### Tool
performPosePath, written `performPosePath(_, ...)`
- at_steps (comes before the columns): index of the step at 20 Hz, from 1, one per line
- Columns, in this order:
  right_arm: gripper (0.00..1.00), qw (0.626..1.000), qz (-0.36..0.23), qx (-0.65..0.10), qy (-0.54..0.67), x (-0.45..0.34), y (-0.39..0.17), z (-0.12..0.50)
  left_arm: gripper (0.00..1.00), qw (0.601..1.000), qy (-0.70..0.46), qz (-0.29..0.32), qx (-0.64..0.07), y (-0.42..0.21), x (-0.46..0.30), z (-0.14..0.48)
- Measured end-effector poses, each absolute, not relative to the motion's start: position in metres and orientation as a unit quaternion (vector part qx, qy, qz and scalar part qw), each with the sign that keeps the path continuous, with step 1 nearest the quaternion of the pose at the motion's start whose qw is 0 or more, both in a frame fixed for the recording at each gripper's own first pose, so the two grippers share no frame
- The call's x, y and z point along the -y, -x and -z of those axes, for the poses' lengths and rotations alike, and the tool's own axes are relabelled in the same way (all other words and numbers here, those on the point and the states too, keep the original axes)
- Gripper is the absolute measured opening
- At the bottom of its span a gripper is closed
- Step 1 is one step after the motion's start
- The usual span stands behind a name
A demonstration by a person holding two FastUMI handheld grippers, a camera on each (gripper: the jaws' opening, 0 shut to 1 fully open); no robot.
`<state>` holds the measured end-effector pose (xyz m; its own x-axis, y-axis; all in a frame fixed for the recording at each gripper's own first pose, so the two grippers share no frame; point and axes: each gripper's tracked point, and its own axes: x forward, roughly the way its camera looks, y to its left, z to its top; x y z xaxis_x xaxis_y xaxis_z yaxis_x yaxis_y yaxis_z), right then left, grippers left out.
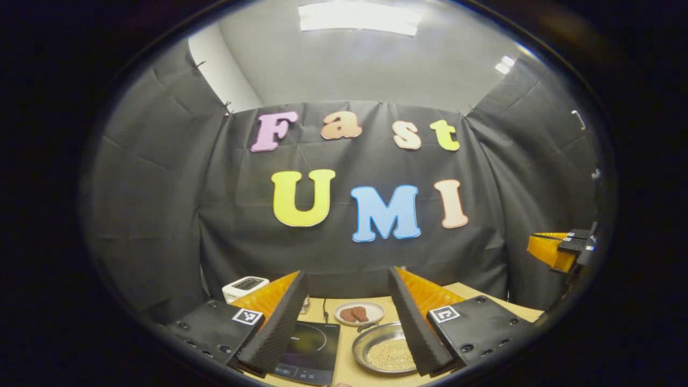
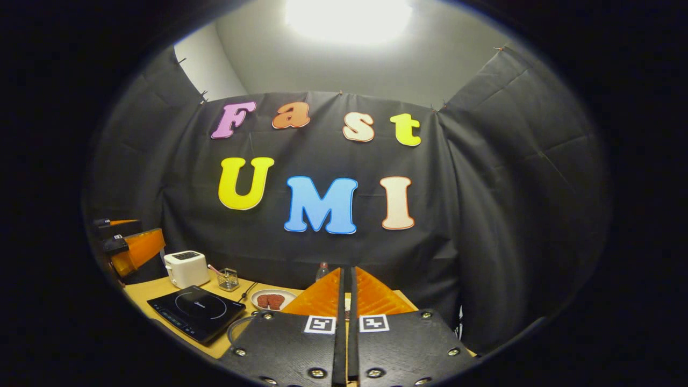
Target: First push the handle of the pot to place it horizontally, then grasp the pot with both hands and set it on the induction cooktop.
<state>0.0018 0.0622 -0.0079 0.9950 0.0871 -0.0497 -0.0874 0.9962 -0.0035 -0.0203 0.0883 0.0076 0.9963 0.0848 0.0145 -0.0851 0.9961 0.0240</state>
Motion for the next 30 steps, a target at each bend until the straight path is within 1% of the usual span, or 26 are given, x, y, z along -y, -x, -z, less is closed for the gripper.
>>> performPosePath(1,0.04,0.998,-0.049,-0.032,0.003,-0.070,-0.001,0.011,0.94,0.999,-0.014,-0.045,0.008,0.022,-0.095,-0.008)
performPosePath(5,0.04,0.993,-0.100,-0.068,0.002,-0.105,0.003,0.033,0.94,0.998,-0.017,-0.056,0.011,0.030,-0.124,-0.009)
performPosePath(7,0.04,0.988,-0.125,-0.091,0.010,-0.121,0.003,0.047,0.96,0.998,-0.014,-0.061,0.010,0.036,-0.136,-0.005)
performPosePath(8,0.04,0.985,-0.136,-0.101,0.015,-0.126,0.003,0.053,0.94,0.998,-0.015,-0.063,0.012,0.040,-0.143,-0.007)
performPosePath(9,0.04,0.983,-0.145,-0.110,0.017,-0.132,0.002,0.059,0.99,0.997,-0.020,-0.067,0.016,0.043,-0.150,-0.009)
performPosePath(11,0.04,0.976,-0.169,-0.135,0.012,-0.146,0.003,0.074,0.99,0.996,-0.030,-0.075,0.021,0.049,-0.161,-0.013)
performPosePath(13,0.04,0.967,-0.193,-0.163,0.009,-0.158,0.007,0.089,0.96,0.996,-0.033,-0.083,0.022,0.057,-0.168,-0.011)
performPosePath(16,0.04,0.955,-0.220,-0.200,0.019,-0.169,0.011,0.115,0.99,0.995,-0.029,-0.093,0.011,0.060,-0.174,0.001)
performPosePath(17,0.04,0.949,-0.234,-0.211,0.014,-0.175,0.013,0.123,0.99,0.995,-0.029,-0.098,0.004,0.059,-0.176,0.006)
performPosePath(18,0.04,0.942,-0.249,-0.224,0.011,-0.181,0.015,0.132,0.96,0.994,-0.029,-0.103,0.001,0.058,-0.180,0.010)
performPosePath(19,0.04,0.934,-0.264,-0.240,0.013,-0.186,0.018,0.143,0.99,0.994,-0.029,-0.110,0.003,0.057,-0.182,0.009)
performPosePath(20,0.04,0.925,-0.278,-0.257,0.017,-0.189,0.020,0.154,0.94,0.993,-0.031,-0.117,0.002,0.054,-0.186,0.010)
performPosePath(21,0.04,0.917,-0.290,-0.274,0.022,-0.190,0.025,0.164,0.99,0.992,-0.032,-0.123,0.000,0.050,-0.188,0.012)
performPosePath(23,0.04,0.902,-0.312,-0.298,0.024,-0.195,0.029,0.180,0.94,0.991,-0.029,-0.132,-0.006,0.042,-0.189,0.019)
performPosePath(24,0.04,0.893,-0.322,-0.312,0.026,-0.197,0.032,0.190,0.94,0.990,-0.027,-0.135,-0.008,0.038,-0.190,0.021)
performPosePath(26,0.04,0.874,-0.343,-0.342,0.031,-0.202,0.040,0.212,0.99,0.989,-0.027,-0.142,-0.014,0.028,-0.190,0.025)
performPosePath(27,0.04,0.863,-0.353,-0.359,0.038,-0.202,0.044,0.223,0.97,0.989,-0.030,-0.146,-0.016,0.024,-0.190,0.026)
performPosePath(30,0.04,0.838,-0.375,-0.390,0.069,-0.199,0.052,0.248,0.98,0.987,-0.035,-0.156,-0.025,0.015,-0.188,0.033)
